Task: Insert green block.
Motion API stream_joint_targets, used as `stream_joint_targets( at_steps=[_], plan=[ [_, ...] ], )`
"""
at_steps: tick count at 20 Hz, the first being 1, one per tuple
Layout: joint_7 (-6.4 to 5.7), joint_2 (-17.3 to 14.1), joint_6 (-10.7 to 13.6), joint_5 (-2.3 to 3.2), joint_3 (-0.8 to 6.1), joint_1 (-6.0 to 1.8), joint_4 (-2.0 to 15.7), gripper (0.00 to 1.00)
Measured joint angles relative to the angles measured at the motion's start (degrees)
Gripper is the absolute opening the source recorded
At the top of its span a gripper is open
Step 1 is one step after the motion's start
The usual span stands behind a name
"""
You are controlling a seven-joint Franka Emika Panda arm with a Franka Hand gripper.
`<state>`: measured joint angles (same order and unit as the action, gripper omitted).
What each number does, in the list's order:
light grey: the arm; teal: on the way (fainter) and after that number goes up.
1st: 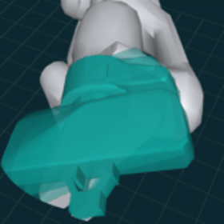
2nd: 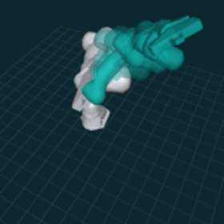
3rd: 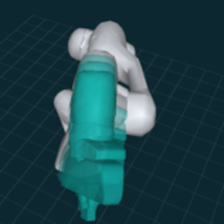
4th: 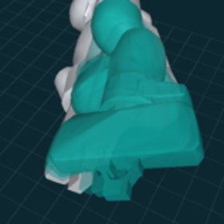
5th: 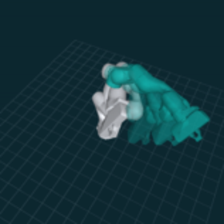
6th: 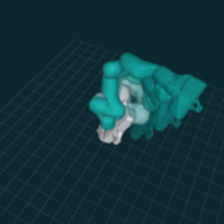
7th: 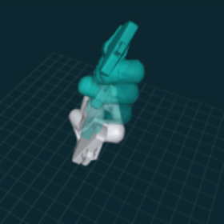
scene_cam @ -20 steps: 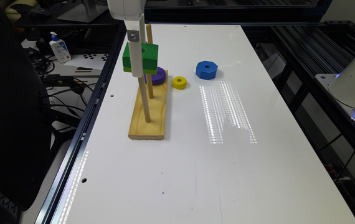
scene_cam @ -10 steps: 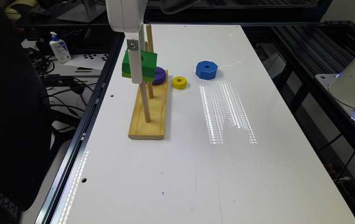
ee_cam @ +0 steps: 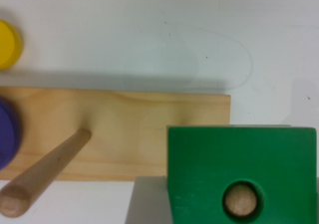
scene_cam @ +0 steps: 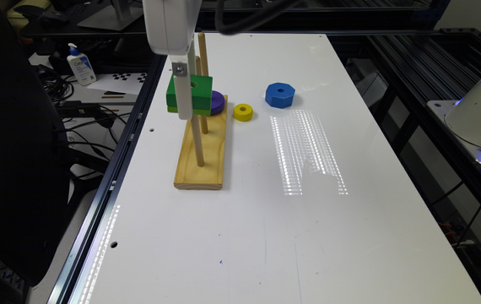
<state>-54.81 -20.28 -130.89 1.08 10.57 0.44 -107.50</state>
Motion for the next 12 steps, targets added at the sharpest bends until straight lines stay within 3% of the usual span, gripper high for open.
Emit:
stream_joint_targets(
  at_steps=[9,12],
  plan=[
    [0.00,-0.1,0.0,0.07,0.00,0.00,0.00,0.00],
    [-0.03,-2.4,-1.9,0.52,-0.03,0.00,-0.05,0.00]
  ],
)
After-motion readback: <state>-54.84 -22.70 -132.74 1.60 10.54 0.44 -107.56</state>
